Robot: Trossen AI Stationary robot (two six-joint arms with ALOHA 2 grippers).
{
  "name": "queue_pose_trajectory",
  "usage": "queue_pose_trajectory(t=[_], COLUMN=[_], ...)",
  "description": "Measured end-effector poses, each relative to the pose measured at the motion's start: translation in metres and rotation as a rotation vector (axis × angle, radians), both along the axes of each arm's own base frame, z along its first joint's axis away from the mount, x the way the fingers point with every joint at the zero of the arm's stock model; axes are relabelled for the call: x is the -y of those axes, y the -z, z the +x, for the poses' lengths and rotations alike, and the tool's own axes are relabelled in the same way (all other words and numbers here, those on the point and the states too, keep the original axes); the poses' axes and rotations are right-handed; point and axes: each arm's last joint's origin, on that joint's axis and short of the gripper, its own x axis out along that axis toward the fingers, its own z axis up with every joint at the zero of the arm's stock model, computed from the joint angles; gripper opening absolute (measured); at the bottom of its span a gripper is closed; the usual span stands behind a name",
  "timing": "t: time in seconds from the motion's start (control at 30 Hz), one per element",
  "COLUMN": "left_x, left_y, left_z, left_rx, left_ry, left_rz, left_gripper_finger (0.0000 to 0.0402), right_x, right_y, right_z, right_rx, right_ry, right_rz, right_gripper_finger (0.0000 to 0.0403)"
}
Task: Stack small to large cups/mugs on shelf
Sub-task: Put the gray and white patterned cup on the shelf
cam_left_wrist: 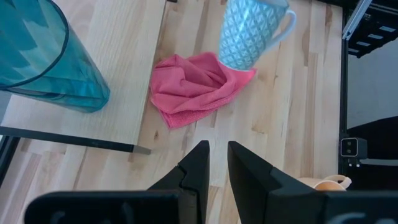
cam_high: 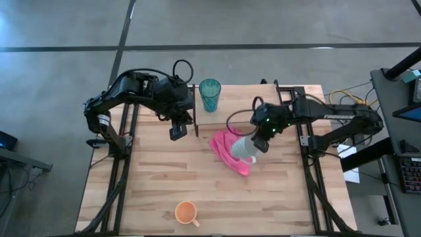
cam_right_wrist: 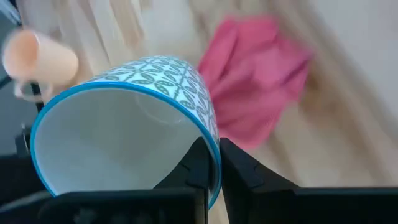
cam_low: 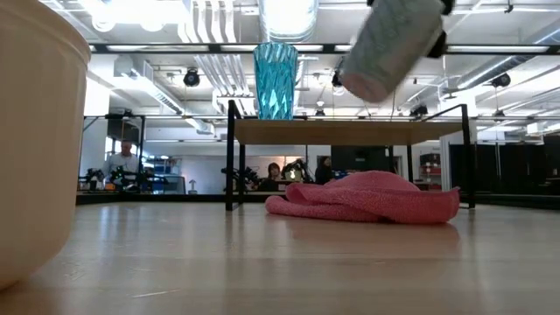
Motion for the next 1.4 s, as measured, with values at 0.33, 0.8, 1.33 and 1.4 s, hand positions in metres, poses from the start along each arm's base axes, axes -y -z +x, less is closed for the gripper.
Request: queue_pose_trajectory(t=[0.33, 0.8, 1.33, 1.4], left_x=[0.000, 0.000, 0.000, 0.000], left_y=[0.000, 0.000, 0.000, 0.000], left_z=[0.000, 0.000, 0.000, 0.000], left_rx=[0.000, 0.000, 0.000, 0.000], left_ry=[-0.001, -0.004, -0.002, -0.001], left_rz=[-0.001, -0.003, -0.003, -0.002], left_gripper_finger=[0.0044, 0.0044, 0.0044, 0.0044], right_x=[0.011, 0.056, 0.126, 0.130], right_y=[-0.052, -0.071, -0.050, -0.050], right_z=[-0.003, 0.036, 0.058, 0.059], right_rx=[-0.031, -0.159, -0.333, -0.324], right_ry=[0.024, 0.069, 0.171, 0.190], right_rz=[-0.239, -0.358, -0.212, -0.172], right_gripper_finger=[0.0014, 0.0013, 0.0013, 0.0013])
